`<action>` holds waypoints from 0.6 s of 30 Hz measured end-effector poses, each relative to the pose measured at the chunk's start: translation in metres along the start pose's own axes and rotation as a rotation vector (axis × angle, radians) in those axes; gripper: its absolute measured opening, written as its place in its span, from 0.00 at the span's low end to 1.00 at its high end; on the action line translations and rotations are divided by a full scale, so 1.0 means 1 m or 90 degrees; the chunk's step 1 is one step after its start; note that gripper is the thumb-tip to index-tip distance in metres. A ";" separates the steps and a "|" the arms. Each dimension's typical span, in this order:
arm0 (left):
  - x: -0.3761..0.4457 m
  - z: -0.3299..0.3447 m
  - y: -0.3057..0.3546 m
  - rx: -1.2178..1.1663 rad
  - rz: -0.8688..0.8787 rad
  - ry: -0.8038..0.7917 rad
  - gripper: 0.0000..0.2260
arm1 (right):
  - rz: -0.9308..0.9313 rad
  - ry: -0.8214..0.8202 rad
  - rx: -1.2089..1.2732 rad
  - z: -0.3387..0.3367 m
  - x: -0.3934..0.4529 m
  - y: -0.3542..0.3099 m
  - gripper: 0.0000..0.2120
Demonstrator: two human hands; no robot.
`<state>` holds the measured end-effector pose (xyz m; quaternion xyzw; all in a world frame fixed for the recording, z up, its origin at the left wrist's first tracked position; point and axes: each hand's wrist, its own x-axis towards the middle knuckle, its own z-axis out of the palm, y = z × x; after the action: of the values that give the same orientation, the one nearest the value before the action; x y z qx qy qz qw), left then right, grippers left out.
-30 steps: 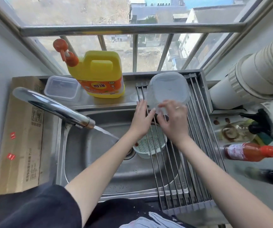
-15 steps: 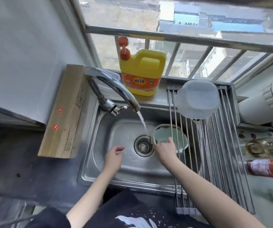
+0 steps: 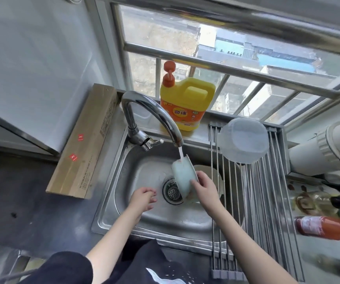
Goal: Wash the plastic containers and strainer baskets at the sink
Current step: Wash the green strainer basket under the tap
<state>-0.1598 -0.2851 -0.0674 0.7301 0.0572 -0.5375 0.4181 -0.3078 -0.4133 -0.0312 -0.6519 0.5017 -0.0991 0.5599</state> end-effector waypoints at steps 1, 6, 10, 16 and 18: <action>-0.001 0.000 0.001 -0.017 -0.014 -0.009 0.08 | 0.022 0.001 0.079 -0.004 -0.003 -0.003 0.05; -0.003 -0.006 0.000 -0.052 -0.048 -0.004 0.06 | 0.080 -0.002 0.282 -0.009 -0.004 -0.010 0.08; -0.002 -0.009 0.006 -0.072 -0.057 -0.009 0.06 | 0.105 -0.023 0.391 -0.005 0.000 -0.024 0.08; -0.019 -0.022 0.030 -0.059 0.041 0.062 0.11 | -0.154 -0.022 -0.136 0.022 -0.006 -0.039 0.04; -0.032 -0.026 0.044 -0.025 0.074 0.072 0.22 | -0.303 -0.014 -0.307 0.033 -0.013 -0.035 0.03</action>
<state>-0.1303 -0.2843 -0.0146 0.7529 0.0483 -0.4690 0.4591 -0.2717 -0.3871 -0.0080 -0.8653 0.3386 -0.0984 0.3563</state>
